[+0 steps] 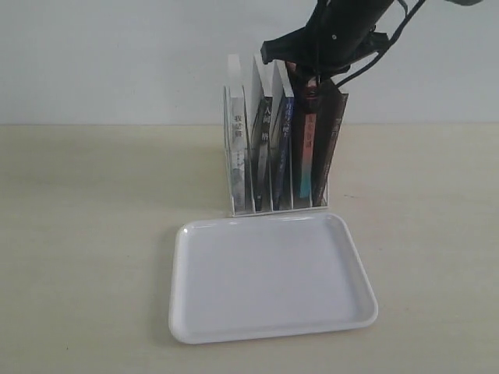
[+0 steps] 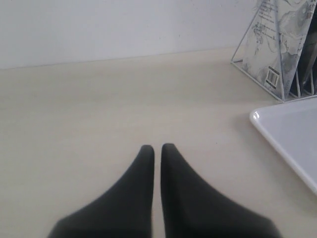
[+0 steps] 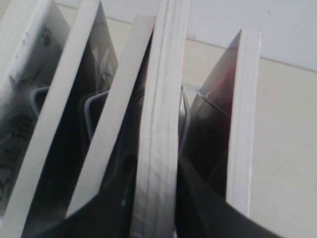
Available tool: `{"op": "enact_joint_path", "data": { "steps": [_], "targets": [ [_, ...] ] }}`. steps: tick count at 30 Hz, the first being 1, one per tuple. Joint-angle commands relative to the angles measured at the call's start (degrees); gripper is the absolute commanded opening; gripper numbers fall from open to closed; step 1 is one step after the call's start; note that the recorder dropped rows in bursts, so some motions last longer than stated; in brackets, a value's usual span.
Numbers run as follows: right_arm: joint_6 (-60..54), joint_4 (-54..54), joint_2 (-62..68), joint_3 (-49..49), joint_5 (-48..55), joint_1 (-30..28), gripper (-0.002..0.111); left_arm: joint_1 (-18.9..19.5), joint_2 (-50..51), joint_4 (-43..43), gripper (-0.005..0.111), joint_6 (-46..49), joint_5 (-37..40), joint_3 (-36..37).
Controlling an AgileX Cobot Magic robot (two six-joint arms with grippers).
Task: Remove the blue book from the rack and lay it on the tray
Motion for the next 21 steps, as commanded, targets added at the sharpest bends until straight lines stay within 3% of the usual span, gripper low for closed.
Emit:
{"op": "enact_joint_path", "data": {
  "steps": [1, 13, 21],
  "targets": [
    [-1.0, -0.4, -0.5, -0.6, -1.2, 0.0, 0.045, 0.0, -0.2, 0.0, 0.005, -0.4, -0.9, -0.2],
    [-0.3, -0.4, -4.1, -5.6, 5.4, 0.0, 0.045, 0.0, -0.2, 0.0, 0.005, -0.4, -0.9, -0.2],
    [-3.0, 9.5, -5.6, -6.9, 9.1, 0.2, 0.045, 0.0, -0.2, 0.0, 0.005, -0.4, -0.9, -0.2]
  ]
}}
